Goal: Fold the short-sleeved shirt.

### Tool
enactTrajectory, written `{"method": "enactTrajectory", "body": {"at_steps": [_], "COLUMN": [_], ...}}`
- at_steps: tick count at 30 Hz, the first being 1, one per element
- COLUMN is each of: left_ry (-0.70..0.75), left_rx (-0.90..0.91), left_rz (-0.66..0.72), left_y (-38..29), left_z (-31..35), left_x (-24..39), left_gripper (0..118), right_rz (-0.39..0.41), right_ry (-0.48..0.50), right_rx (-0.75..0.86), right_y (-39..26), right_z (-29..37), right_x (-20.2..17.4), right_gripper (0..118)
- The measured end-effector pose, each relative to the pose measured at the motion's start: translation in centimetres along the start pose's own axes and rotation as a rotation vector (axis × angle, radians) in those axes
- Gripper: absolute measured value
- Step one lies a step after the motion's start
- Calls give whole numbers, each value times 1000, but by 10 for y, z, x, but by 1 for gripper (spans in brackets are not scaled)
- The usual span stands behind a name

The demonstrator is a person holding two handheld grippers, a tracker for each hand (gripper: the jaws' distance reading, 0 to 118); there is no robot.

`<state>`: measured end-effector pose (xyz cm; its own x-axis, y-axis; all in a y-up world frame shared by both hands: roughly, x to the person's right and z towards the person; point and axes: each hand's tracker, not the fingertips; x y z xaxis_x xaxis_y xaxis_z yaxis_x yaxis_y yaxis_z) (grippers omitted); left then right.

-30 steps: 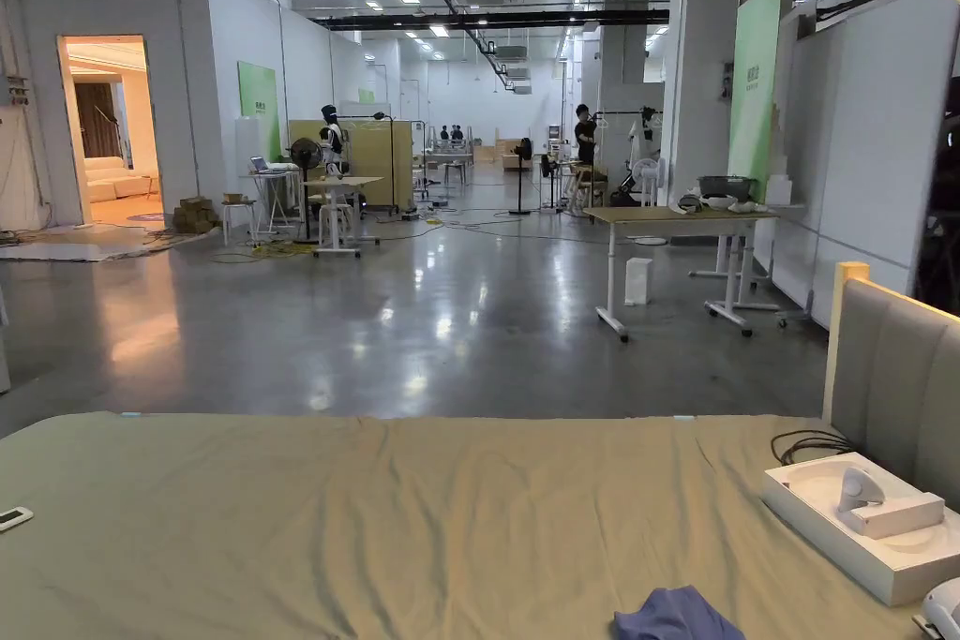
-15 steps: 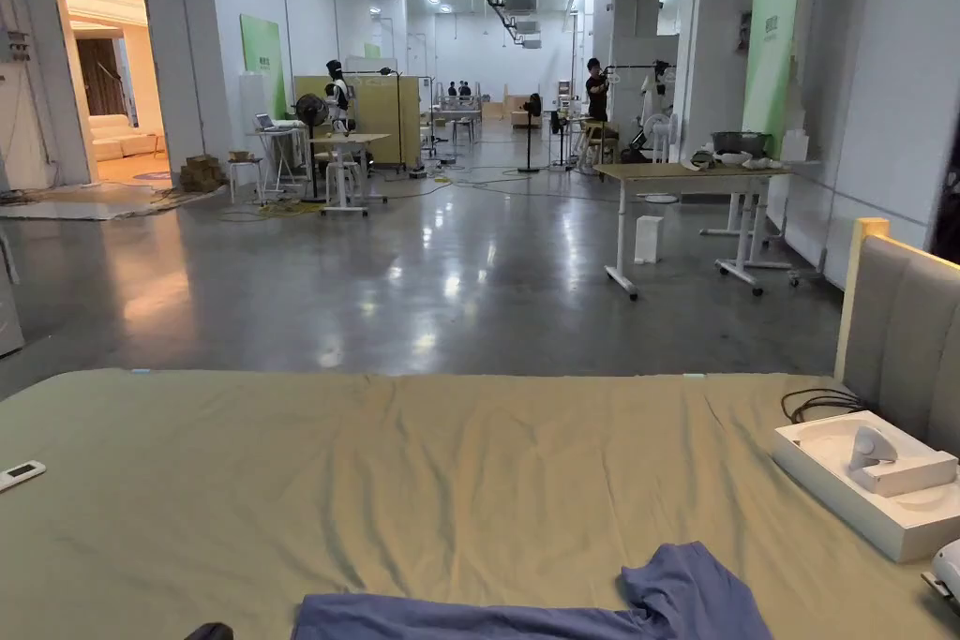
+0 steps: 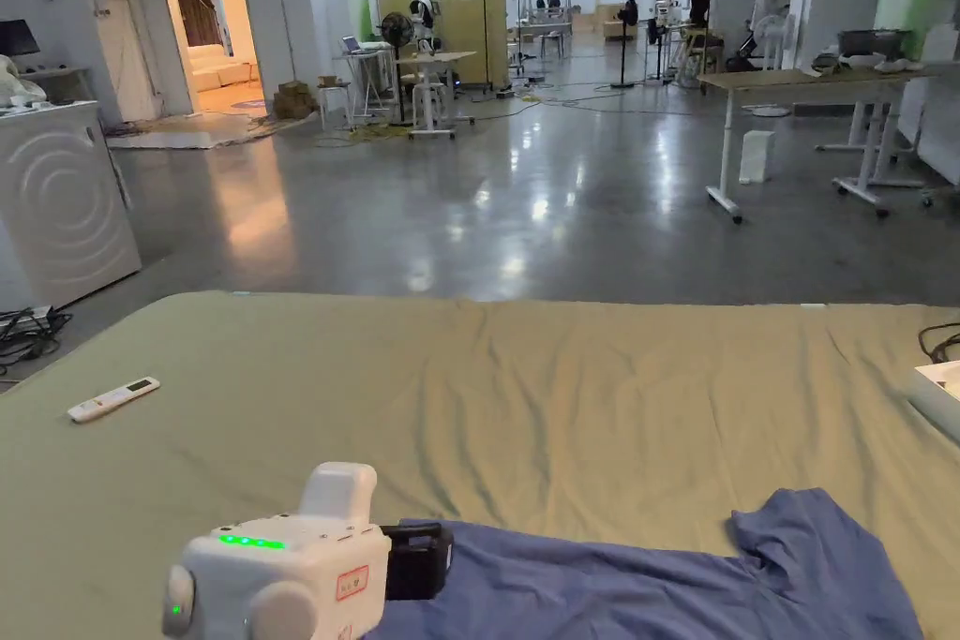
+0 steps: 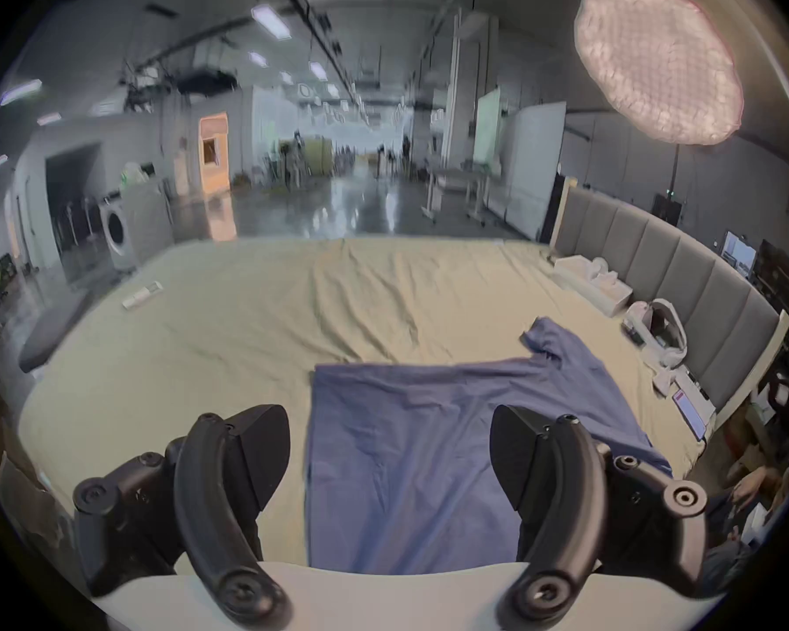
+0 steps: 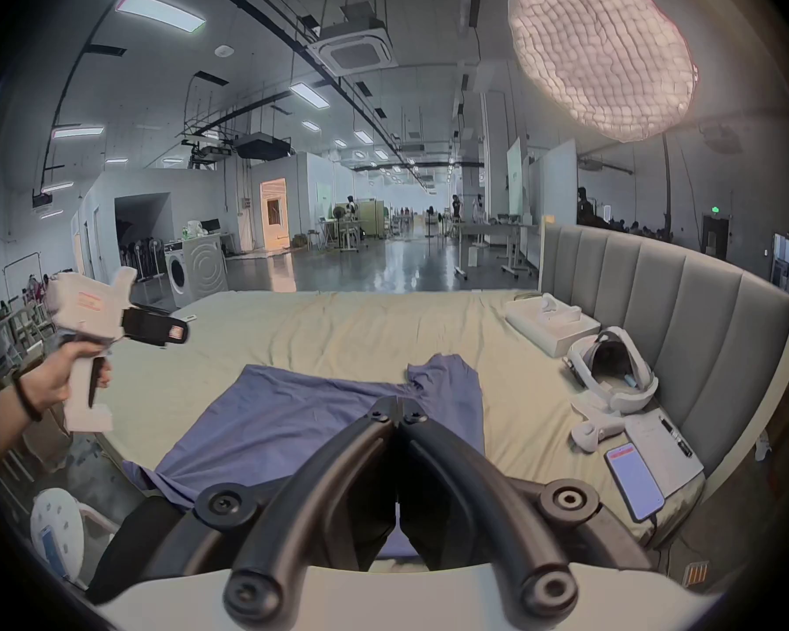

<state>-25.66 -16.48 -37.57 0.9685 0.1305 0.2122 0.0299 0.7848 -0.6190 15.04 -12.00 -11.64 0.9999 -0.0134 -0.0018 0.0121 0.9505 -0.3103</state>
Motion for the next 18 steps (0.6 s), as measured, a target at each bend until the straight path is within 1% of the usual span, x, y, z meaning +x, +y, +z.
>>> {"method": "enactTrajectory", "body": {"at_steps": [1,2,4,6,7,10,11,12,13,14,16,18], "left_ry": [-14,24,33,56,102,111,110,123,139,130,120,155], "left_rx": [-77,-126,-176,-212,-240,-280,-297,-334,-361,-362,-364,-385], "left_rz": [70,90,112,151,147,147,148,165,212,253,282,239], "left_y": [4,8,14,20,23,29,30,29,29,28,28,27], "left_z": [-24,-44,-81,-116,-135,-184,-201,-215,-227,-240,-258,-269], "left_x": [-7,-14,-29,-41,-46,-59,-63,-67,-73,-78,-82,-81], "left_gripper": [95,95,95,95,95,95,95,95,95,95,95,95], "right_rz": [11,28,40,4,-19,-73,-94,-118,-144,-154,-201,-214], "right_ry": [-24,-60,-88,-106,-117,-178,-181,-180,-181,-187,-194,-200], "right_rx": [-25,-45,-65,-108,-130,-166,-168,-175,-191,-198,-233,-252], "right_y": [-3,-6,-12,-19,-23,-31,-33,-34,-35,-37,-42,-49], "right_z": [-4,-8,-12,-19,-25,-46,-51,-56,-61,-65,-69,-71], "right_x": [2,5,12,23,30,47,51,54,58,61,65,68], "right_gripper": [0,0,0,0,0,0,0,0,0,0,0,0]}}
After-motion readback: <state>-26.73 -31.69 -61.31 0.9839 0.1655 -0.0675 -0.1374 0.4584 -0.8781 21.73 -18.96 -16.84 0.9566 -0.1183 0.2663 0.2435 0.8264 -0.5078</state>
